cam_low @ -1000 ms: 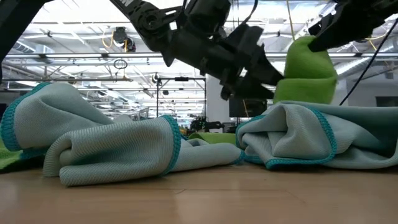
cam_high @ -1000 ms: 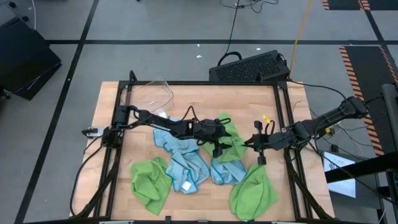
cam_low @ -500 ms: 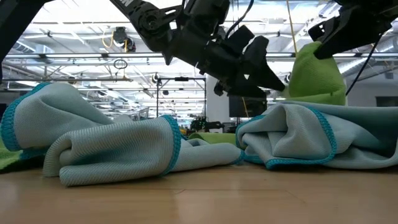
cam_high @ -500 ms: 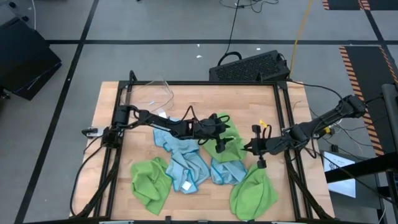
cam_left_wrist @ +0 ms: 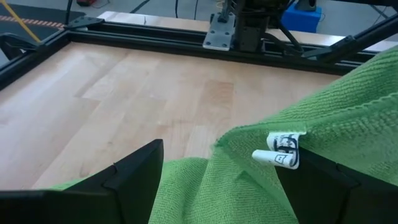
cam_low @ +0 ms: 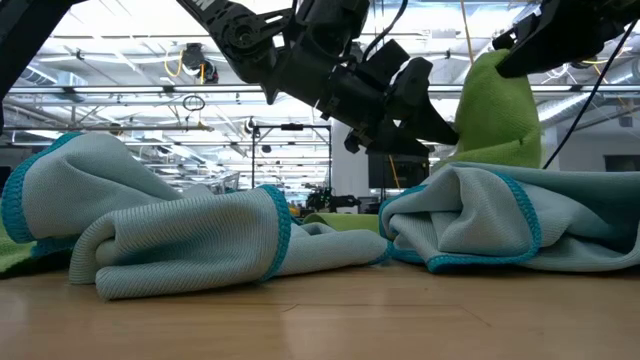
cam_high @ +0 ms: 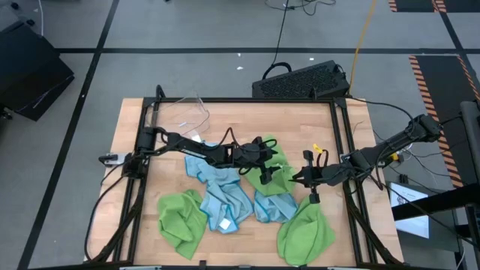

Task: Fold microfiber towels
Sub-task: Fold the top right green microfiber cloth

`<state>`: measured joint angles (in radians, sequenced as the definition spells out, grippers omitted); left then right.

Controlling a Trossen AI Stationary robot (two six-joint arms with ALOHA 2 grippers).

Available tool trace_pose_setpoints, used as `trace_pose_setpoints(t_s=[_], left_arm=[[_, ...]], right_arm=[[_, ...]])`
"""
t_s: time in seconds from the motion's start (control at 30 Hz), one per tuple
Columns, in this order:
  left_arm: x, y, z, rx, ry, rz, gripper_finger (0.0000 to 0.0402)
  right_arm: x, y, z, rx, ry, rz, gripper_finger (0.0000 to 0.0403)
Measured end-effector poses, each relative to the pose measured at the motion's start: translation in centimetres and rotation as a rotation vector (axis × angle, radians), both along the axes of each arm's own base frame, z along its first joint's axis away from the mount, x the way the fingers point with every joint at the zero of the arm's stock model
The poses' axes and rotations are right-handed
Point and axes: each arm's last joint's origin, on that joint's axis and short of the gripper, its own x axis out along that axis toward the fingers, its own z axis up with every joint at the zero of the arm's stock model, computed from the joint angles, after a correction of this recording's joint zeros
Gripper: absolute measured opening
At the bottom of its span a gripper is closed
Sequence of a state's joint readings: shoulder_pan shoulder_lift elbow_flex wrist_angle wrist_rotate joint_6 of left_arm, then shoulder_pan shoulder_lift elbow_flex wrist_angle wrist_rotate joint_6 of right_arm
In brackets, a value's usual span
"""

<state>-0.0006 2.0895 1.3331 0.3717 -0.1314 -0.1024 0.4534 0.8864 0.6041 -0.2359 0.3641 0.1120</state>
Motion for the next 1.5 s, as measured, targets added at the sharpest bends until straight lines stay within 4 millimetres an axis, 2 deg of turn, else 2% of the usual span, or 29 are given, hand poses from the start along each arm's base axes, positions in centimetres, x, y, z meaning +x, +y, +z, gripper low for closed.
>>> trace_pose_setpoints(t_s=[0.67, 1.5], left_arm=[[0.00, 0.00, -0.02, 0.002, 0.001, -0.001, 0.0301], [0.14, 0.00, 0.24, -0.007, -0.036, 0.002, 0.0305]], right_arm=[[0.01, 0.01, 0.02, -0.040, -0.003, 0.026, 0.0000], [0.51, 0.24, 0.94, -0.082, -0.109, 0.072, 0.0000]])
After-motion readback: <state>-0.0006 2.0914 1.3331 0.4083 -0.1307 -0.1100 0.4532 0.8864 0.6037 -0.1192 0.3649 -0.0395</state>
